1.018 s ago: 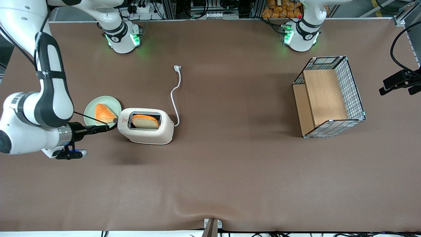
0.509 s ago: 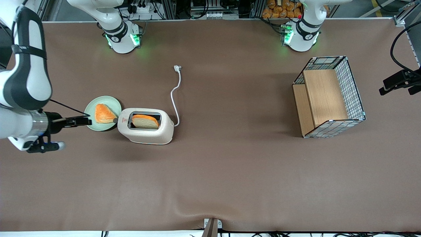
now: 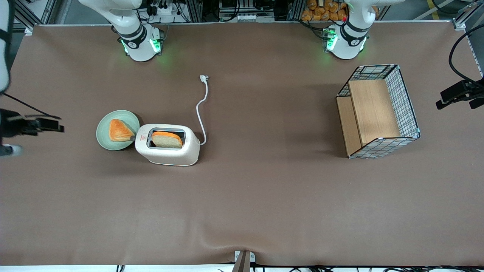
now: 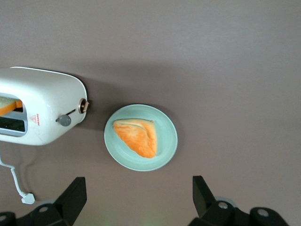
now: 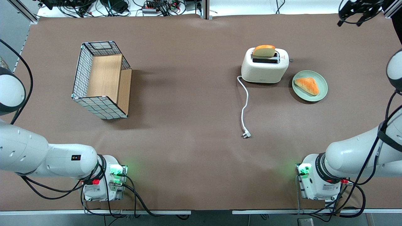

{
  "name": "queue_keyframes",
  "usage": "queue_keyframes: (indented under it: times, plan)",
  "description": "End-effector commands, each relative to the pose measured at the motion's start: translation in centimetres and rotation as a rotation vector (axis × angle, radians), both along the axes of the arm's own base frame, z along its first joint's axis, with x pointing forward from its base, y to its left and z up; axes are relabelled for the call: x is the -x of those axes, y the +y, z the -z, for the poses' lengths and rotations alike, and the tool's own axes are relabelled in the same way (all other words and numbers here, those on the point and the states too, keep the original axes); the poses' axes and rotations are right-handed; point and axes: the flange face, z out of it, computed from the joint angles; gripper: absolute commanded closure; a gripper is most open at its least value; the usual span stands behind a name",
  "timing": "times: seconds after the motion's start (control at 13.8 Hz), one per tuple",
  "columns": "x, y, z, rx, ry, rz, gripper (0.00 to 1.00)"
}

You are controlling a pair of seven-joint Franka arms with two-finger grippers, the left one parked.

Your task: Press toaster button with right arm

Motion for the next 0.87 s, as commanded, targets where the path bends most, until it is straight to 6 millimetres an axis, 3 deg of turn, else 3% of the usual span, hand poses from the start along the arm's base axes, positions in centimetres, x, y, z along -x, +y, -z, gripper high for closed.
queue_keyframes:
  times: [0.0,0.22,0.8]
  plan:
    - [2.5,1.3,-3.2,0.028,-0.036,-0.027,0.00]
    - [3.0,4.1,-4.5,0.041,-0.031,0.024,0.00]
    - [5.1,7.0,-6.2,0.051,-0.042,0.071,0.00]
